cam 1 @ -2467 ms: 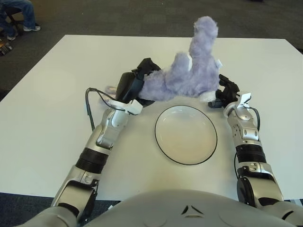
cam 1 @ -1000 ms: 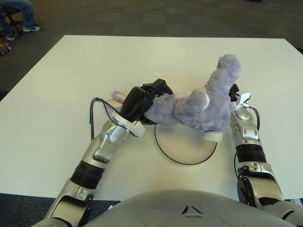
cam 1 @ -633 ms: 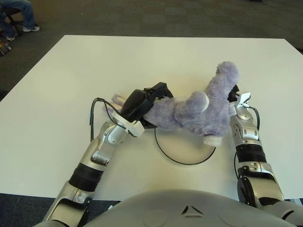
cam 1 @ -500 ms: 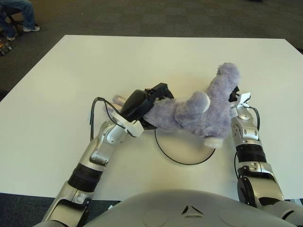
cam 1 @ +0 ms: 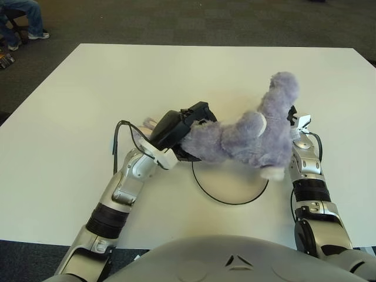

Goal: Put the doll into the plate.

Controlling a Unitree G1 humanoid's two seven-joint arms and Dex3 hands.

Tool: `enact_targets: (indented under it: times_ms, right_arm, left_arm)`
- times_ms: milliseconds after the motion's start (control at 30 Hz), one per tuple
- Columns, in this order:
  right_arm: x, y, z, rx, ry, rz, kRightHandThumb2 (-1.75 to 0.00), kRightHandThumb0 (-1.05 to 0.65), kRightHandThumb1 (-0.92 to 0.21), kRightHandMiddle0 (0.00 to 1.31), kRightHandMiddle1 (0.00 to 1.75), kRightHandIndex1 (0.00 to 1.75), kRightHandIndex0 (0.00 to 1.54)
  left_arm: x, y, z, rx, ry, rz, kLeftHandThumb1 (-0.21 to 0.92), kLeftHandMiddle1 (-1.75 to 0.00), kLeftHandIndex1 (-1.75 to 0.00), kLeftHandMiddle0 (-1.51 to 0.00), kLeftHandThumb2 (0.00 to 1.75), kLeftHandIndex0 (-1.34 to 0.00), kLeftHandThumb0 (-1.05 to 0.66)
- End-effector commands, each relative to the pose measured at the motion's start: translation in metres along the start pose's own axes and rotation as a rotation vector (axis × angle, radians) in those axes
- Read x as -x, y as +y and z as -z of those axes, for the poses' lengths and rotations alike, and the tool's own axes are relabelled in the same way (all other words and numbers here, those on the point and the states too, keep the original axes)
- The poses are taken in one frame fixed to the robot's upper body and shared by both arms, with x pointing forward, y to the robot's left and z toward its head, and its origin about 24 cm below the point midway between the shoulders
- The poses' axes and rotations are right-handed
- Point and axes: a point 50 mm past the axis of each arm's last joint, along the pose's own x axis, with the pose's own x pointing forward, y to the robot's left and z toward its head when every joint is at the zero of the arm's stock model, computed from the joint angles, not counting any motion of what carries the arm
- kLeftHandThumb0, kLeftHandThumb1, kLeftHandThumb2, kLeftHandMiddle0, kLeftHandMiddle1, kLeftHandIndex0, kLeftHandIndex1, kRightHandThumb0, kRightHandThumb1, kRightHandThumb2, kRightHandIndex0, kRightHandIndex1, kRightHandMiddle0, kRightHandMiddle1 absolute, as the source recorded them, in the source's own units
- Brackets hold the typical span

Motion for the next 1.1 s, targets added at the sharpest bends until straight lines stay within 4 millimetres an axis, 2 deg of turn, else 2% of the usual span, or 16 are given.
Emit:
enact_targets:
  times_ms: [0,100,200,300,467,767,1067]
  right_arm:
    - [0.0026,-0.0021,0.0093,0.008,0.052,0.008,-1.70,-0.01,0.01,0.64,1.75,1.74,0.85]
    - [0.0027,-0.0021,0.0091,0.012,0.051,0.006,-1.72,-0.01,0.03,0.65,1.75,1.75,0.86]
    - [0.0026,-0.0022,0.0091,0.017,0.050,0.004,-1.73,-0.01,0.04,0.66,1.75,1.75,0.87]
    - [0.0025,-0.0023,0.0092,0.018,0.051,0.003,-1.74,-0.01,0.05,0.67,1.75,1.75,0.88]
    - [0.0025,-0.0023,0.0091,0.017,0.052,0.002,-1.74,-0.01,0.06,0.67,1.75,1.75,0.88]
    - [0.0026,-0.0022,0.0091,0.015,0.053,0.003,-1.74,-0.01,0.06,0.67,1.75,1.75,0.88]
    - [0.0025,-0.0028,0.0086,0.014,0.054,0.009,-1.72,-0.01,0.03,0.65,1.75,1.75,0.86]
  left_arm:
    - [0.0003,0.0030,0.0000,0.017,0.013,-0.004,0.69,-1.75,-1.49,-0.69,0.63,-0.53,-0.40]
    - [0.0004,0.0030,-0.0001,0.041,0.011,0.003,0.73,-1.75,-1.27,-0.40,0.51,-0.20,-0.68]
    - [0.0006,0.0036,-0.0006,0.076,-0.008,-0.022,0.78,-1.75,-1.11,-0.24,0.43,-0.06,-0.81]
    - [0.0013,0.0037,0.0001,0.096,-0.018,-0.041,0.82,-1.71,-0.98,-0.11,0.38,-0.02,-0.86]
    - [0.0019,0.0039,0.0009,0.101,-0.024,-0.063,0.86,-1.54,-0.80,-0.08,0.33,0.00,-0.91]
    - [0.0022,0.0039,0.0019,0.088,-0.039,-0.092,0.91,-1.31,-0.45,-0.16,0.26,0.00,-0.93]
    - [0.0021,0.0036,0.0022,0.049,-0.057,-0.069,0.92,-1.45,-0.11,-0.20,0.37,0.00,-0.98]
